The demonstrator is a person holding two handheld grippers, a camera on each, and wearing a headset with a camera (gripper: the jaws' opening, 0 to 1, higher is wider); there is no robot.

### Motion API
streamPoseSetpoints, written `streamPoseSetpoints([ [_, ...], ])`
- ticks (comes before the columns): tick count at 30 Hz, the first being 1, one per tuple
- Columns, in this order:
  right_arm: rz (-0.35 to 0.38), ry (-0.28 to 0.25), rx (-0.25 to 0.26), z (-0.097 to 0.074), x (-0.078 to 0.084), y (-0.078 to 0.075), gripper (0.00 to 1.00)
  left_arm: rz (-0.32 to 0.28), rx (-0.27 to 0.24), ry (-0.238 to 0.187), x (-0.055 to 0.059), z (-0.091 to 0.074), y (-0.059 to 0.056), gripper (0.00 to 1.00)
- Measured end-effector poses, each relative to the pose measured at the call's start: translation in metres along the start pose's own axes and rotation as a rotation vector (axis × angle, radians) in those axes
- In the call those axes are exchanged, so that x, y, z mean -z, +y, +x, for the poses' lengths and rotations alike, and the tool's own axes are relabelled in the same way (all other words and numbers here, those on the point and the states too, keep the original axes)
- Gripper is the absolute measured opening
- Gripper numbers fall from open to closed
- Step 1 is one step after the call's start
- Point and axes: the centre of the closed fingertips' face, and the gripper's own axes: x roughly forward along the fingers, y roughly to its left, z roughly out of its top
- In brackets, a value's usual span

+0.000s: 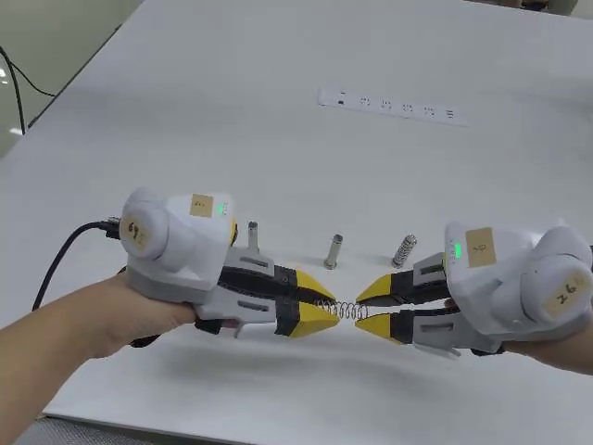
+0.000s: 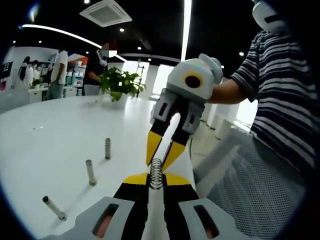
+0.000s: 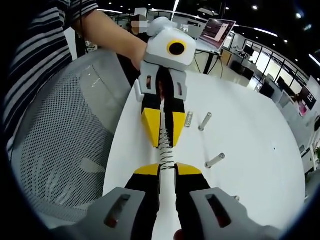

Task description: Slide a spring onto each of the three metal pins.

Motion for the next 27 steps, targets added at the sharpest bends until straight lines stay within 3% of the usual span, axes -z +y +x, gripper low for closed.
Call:
streamPoseSetpoints([
  [13, -0.044, -0.041, -0.02, -0.01, -0.023, -0.005, 0.08, 0.017, -0.013, 0.027, 0.009, -0.001, 0.001, 0.02],
  [18, -0.065, -0.042, -0.032, -0.008, -0.027, -0.004, 0.07, 0.03, -0.024, 0.042, 0.013, -0.001, -0.001, 0.02],
  [23, -0.041, -0.096, -0.042, -0.009, -0.04, -0.004, 0.08, 0.032, -0.025, 0.042, 0.014, -0.001, -0.002, 0.02],
  [27, -0.053, -0.093, -0.041, -0.006, -0.042, -0.005, 0.08, 0.038, -0.033, 0.05, 0.015, -0.001, -0.001, 0.02],
])
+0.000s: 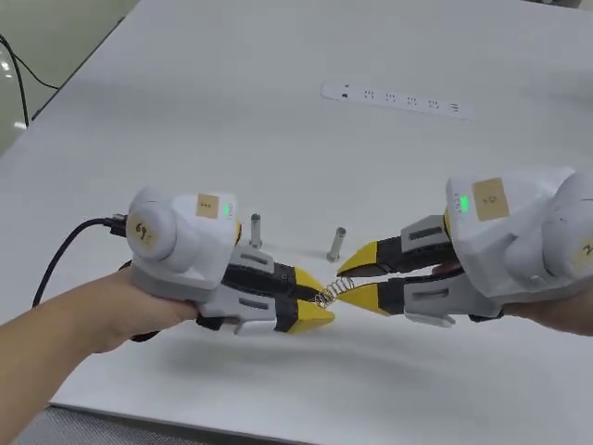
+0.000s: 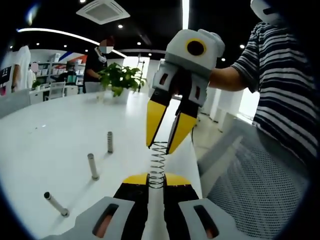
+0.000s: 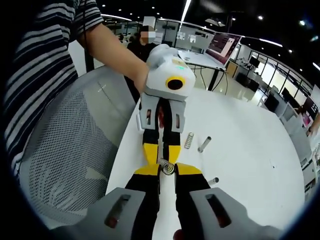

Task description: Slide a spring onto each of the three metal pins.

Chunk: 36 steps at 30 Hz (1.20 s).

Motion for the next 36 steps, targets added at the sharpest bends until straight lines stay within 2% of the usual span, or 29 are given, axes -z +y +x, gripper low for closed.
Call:
streamPoseSetpoints([
  [7, -0.037, -0.025, 0.012, 0.005, -0.015, 0.002, 0.08, 0.004, 0.007, -0.004, -0.002, 0.003, -0.003, 0.02],
  [19, -0.073, -0.045, 0.048, 0.008, -0.021, 0.0, 0.07, 0.011, 0.002, -0.007, -0.005, 0.001, 0.0, 0.02],
  [36, -0.14, -0.004, 0.057, 0.01, -0.022, -0.003, 0.07, -0.041, -0.022, -0.018, -0.007, -0.001, 0.004, 0.07],
])
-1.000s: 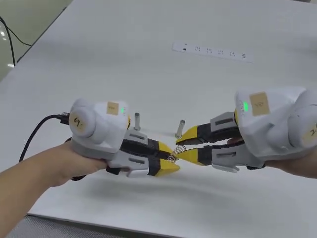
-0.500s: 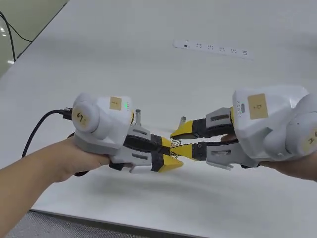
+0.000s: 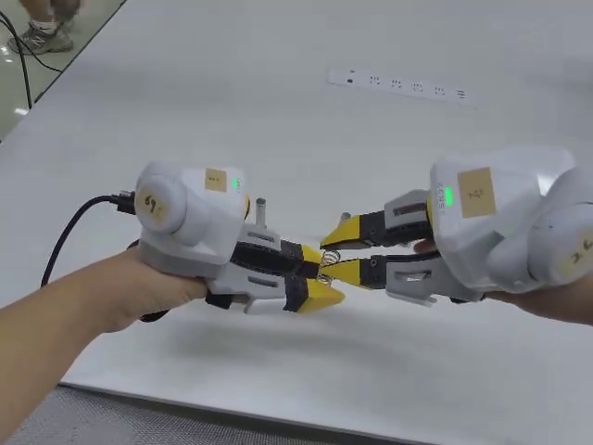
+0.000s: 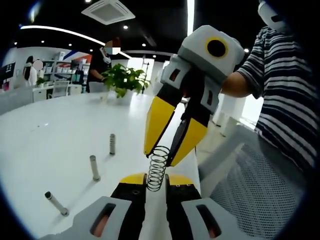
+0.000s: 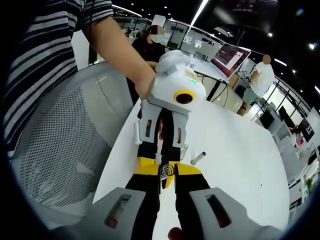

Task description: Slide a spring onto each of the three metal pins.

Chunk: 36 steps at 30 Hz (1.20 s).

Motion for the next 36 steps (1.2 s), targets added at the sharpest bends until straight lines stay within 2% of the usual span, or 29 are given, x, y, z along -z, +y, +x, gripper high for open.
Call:
streamPoseSetpoints([
  [8, -0.005, 0.002, 0.013, -0.003, 0.0, -0.003, 0.07, -0.025, -0.024, 0.005, 0.003, -0.001, 0.004, 0.14],
  [10, -0.01, 0.008, 0.016, -0.003, 0.001, -0.003, 0.07, -0.045, -0.028, 0.006, 0.003, -0.002, 0.005, 0.15],
  [16, -0.014, 0.013, 0.021, -0.004, 0.003, -0.005, 0.07, -0.051, -0.044, 0.005, 0.005, -0.008, 0.009, 0.17],
  [27, -0.009, 0.023, 0.054, -0.006, 0.008, -0.012, 0.07, -0.063, -0.092, 0.016, 0.011, -0.026, 0.019, 0.27],
  [30, -0.008, 0.028, 0.064, -0.007, 0.011, -0.014, 0.07, -0.068, -0.115, 0.033, 0.017, -0.034, 0.024, 0.28],
  [33, -0.005, 0.033, 0.074, -0.007, 0.013, -0.016, 0.07, -0.084, -0.13, 0.034, 0.02, -0.04, 0.026, 0.31],
  [36, -0.001, 0.04, 0.086, -0.007, 0.016, -0.018, 0.07, -0.084, -0.149, 0.046, 0.024, -0.046, 0.03, 0.36],
])
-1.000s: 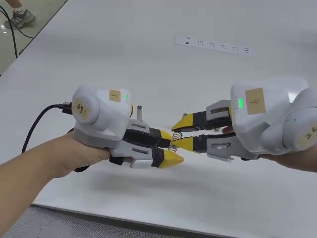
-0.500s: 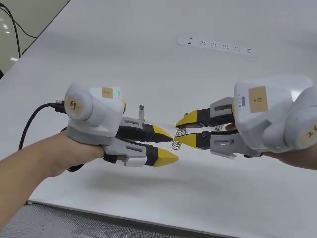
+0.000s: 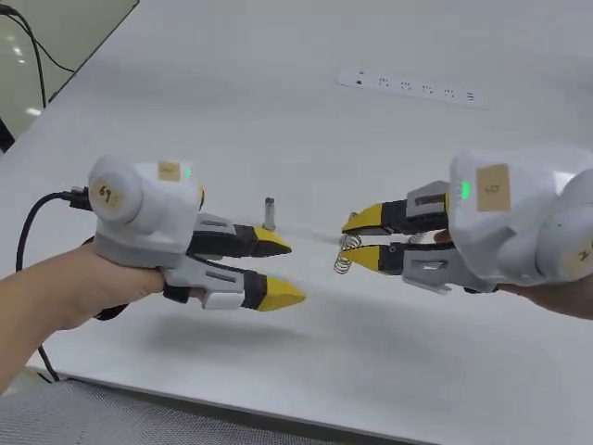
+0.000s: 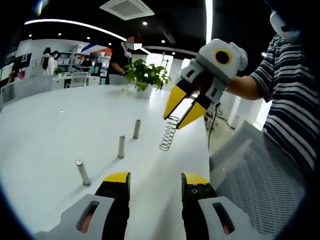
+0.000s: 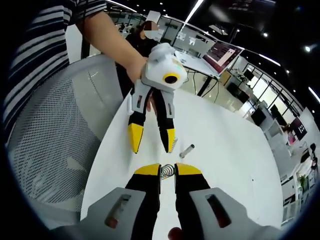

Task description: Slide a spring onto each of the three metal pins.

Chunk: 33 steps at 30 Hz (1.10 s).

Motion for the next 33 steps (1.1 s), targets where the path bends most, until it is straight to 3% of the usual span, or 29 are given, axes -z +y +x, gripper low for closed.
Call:
streamPoseSetpoints([
  [7, -0.006, 0.022, 0.011, 0.001, 0.005, 0.0, 0.07, -0.005, -0.02, 0.017, 0.004, -0.018, 0.01, 0.49],
  [27, 0.019, 0.044, 0.033, 0.0, 0.015, -0.003, 0.07, -0.024, -0.132, -0.006, 0.009, -0.051, 0.035, 0.97],
  [33, 0.009, 0.06, 0.035, 0.0, 0.018, -0.005, 0.07, -0.034, -0.138, 0.0, 0.014, -0.053, 0.036, 0.98],
])
